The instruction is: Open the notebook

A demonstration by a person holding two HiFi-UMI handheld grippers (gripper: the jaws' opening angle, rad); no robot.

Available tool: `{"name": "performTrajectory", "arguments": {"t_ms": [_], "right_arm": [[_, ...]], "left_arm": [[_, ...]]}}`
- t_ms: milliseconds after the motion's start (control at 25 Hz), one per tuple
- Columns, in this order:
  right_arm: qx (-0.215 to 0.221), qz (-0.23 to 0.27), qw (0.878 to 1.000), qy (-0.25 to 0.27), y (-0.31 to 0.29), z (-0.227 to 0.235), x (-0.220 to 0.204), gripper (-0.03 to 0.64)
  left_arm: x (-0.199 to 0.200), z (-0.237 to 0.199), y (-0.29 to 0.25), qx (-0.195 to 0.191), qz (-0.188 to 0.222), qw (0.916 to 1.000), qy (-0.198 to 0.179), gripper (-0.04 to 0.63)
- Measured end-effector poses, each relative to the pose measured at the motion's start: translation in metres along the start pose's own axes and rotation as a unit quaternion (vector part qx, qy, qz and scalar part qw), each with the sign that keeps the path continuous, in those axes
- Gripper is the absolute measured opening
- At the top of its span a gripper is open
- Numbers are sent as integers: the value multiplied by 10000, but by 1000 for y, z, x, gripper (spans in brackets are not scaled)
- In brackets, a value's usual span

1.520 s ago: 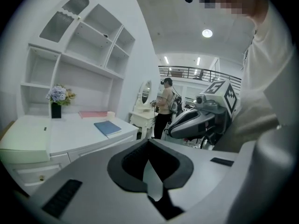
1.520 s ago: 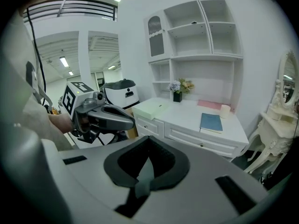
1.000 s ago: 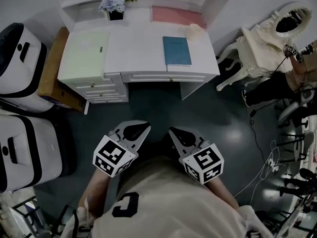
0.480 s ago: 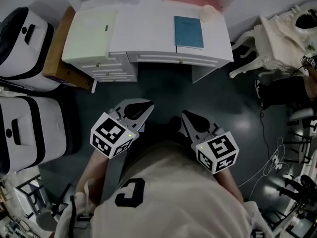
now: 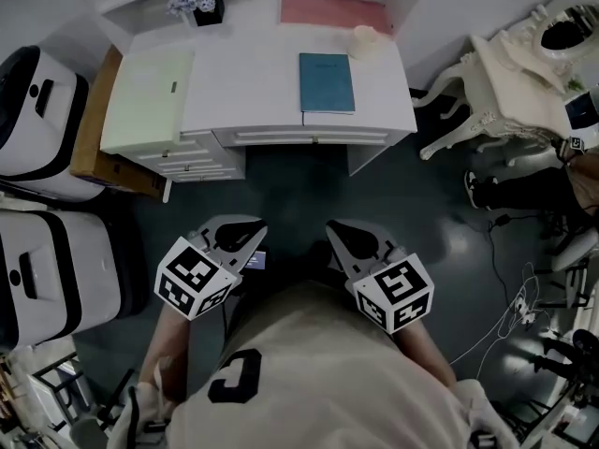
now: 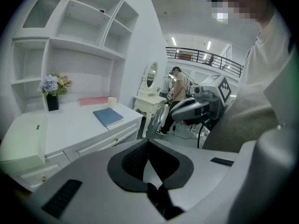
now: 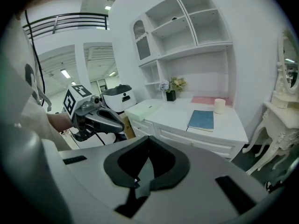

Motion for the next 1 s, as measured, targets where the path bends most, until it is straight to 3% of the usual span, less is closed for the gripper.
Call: {"name": "performTrajectory", "arguments": {"t_ms": [280,560,1000], "right_arm": [[121,103,9999,-25,1,30,7,21],[159,225,9996,80,3,60,11,21],[128,359,9993,58,16,124,8,21]], "left_arm": [[10,-3,-25,322,-160,9993,-98,14],[29,-11,-51,701,27,9975,-73,14],[65,-7,-113,817,67,9965,-162,14]]}}
Point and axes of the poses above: the fingertips, and each gripper's own axes: y backward along the fingers, z to its right, x out of its top, the point moved 3 cm from there along y, backward along the fingers, and after that the axes turned 15 degrees about -x, right-handed, at the moved point
